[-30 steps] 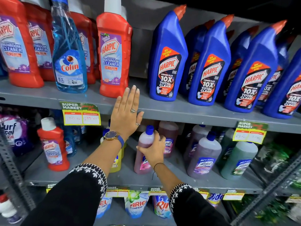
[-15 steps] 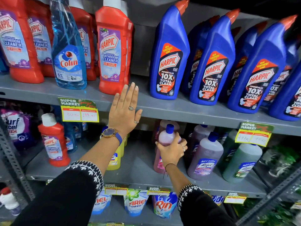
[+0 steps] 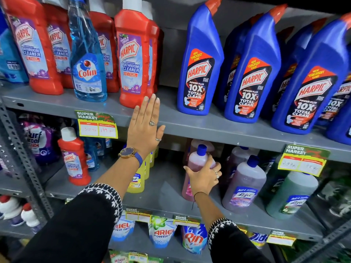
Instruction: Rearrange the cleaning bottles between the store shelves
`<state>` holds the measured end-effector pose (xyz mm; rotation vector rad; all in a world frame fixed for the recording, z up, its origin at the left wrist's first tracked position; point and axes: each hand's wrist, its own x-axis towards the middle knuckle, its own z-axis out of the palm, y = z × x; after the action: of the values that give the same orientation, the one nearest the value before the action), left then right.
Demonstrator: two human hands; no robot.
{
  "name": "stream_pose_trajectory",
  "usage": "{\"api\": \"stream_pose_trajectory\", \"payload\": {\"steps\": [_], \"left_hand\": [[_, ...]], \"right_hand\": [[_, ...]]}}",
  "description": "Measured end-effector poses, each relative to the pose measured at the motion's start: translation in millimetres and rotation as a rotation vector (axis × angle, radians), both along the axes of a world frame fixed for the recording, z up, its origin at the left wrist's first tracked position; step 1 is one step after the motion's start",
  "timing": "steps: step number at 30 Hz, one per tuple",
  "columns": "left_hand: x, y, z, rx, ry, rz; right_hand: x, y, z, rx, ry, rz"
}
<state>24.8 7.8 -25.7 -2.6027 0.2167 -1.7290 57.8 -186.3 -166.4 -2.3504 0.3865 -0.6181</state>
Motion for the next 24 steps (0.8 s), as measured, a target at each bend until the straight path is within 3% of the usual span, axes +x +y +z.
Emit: {"api": "stream_pose_trajectory", "payload": {"steps": [15, 24], "left_hand": [[-15.9, -7.9, 5.1, -0.081, 0.181, 0.044], [-22.4, 9.4, 4.8, -0.029, 0.141, -0.108]], "right_hand": [[-13.5, -14.0, -2.6, 0.059, -0.023, 0.132], [-56.4, 43.4, -2.6, -0.235, -0.409, 0.261]]}}
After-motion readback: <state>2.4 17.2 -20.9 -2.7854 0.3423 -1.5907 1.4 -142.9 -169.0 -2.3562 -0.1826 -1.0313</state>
